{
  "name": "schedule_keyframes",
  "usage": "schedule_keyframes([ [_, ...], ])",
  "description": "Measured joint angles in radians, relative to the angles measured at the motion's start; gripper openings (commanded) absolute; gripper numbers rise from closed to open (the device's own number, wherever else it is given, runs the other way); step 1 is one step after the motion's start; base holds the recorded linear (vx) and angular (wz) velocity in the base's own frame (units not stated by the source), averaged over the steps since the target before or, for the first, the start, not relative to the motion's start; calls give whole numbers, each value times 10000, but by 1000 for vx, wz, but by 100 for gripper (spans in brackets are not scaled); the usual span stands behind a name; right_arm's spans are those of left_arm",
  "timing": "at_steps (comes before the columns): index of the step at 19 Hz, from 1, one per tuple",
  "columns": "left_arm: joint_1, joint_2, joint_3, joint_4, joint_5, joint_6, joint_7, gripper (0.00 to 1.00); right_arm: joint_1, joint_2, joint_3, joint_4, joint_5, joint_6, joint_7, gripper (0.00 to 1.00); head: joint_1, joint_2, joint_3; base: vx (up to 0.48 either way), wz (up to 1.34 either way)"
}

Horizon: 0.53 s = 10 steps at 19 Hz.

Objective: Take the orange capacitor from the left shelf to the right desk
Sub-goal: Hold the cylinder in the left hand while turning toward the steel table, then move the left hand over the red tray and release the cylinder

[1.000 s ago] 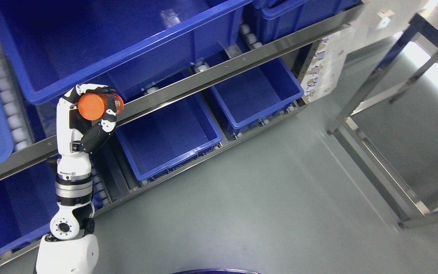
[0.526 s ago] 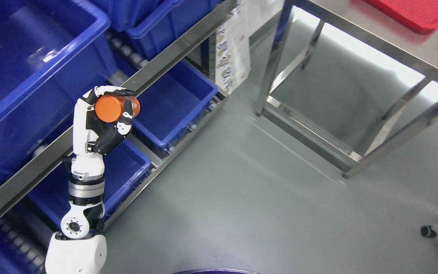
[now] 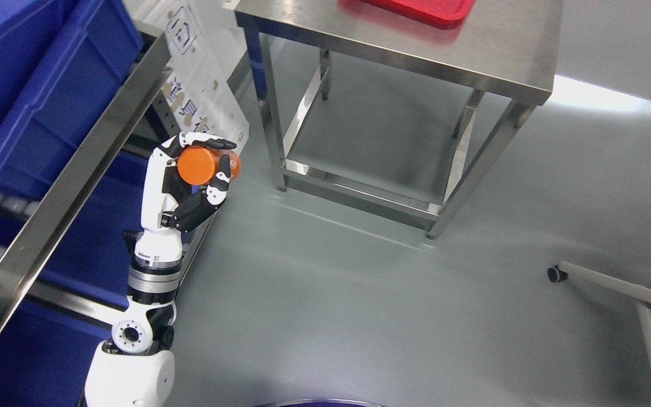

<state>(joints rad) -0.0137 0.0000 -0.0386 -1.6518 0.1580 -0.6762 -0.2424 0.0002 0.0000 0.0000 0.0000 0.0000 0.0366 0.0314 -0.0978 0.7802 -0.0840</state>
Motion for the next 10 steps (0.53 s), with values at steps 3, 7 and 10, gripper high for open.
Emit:
schedule_keyframes([
  [3,-196,0,-222,0,0,178,2,4,0,0,0,0,0,-1,0,100,0,0,0,227,-440],
  [7,-336,0,-453,0,0,245,3,4,0,0,0,0,0,-4,-1,100,0,2,0,263,-293],
  [10,-377,0,-584,0,0,253,5,4,-1,0,0,0,0,-4,-6,100,0,2,0,260,-102],
])
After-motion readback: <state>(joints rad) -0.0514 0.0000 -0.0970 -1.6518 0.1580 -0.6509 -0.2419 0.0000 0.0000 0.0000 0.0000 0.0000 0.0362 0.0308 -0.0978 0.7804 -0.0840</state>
